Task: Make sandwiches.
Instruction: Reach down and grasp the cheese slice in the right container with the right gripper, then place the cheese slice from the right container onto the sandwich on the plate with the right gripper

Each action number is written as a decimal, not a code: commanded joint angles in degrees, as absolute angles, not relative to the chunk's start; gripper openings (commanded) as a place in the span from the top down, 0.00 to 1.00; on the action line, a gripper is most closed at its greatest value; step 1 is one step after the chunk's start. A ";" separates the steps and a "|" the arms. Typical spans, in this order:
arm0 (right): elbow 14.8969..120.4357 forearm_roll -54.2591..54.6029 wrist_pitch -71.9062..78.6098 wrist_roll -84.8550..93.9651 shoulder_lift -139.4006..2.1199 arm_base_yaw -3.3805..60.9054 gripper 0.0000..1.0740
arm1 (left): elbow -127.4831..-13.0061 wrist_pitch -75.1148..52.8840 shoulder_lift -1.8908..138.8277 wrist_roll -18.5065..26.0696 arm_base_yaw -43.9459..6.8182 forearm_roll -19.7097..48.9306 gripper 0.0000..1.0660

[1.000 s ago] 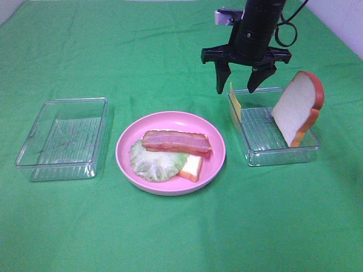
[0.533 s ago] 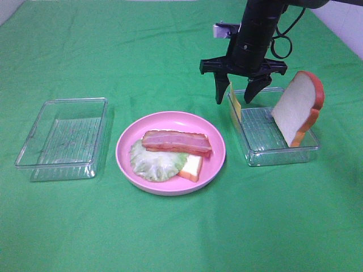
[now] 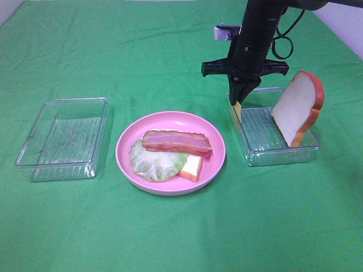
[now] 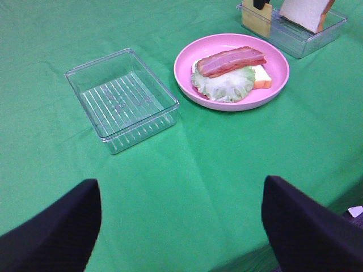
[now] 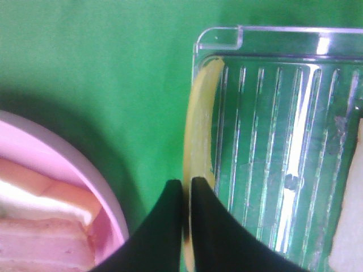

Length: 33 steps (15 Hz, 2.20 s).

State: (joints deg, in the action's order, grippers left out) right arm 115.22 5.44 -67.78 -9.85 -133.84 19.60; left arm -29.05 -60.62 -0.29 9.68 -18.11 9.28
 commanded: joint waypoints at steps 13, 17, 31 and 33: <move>112.41 34.03 -74.03 9.05 -123.07 19.60 1.00 | -28.82 -60.22 -0.74 9.68 -18.05 9.17 0.30; 101.59 45.89 -73.22 18.22 -123.13 21.66 1.00 | -28.82 -60.22 -0.74 9.68 -18.05 9.17 0.30; 99.58 27.39 -58.84 2.92 -127.25 28.65 0.92 | -28.82 -60.22 -0.74 9.68 -18.05 9.17 0.30; 99.58 26.07 -58.56 1.78 -127.25 28.65 0.75 | -28.82 -60.22 -0.74 9.68 -18.05 9.17 0.30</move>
State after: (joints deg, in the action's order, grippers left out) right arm 99.92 26.64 -58.67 2.41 -127.31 28.48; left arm -29.05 -60.62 -0.29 9.68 -18.11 9.28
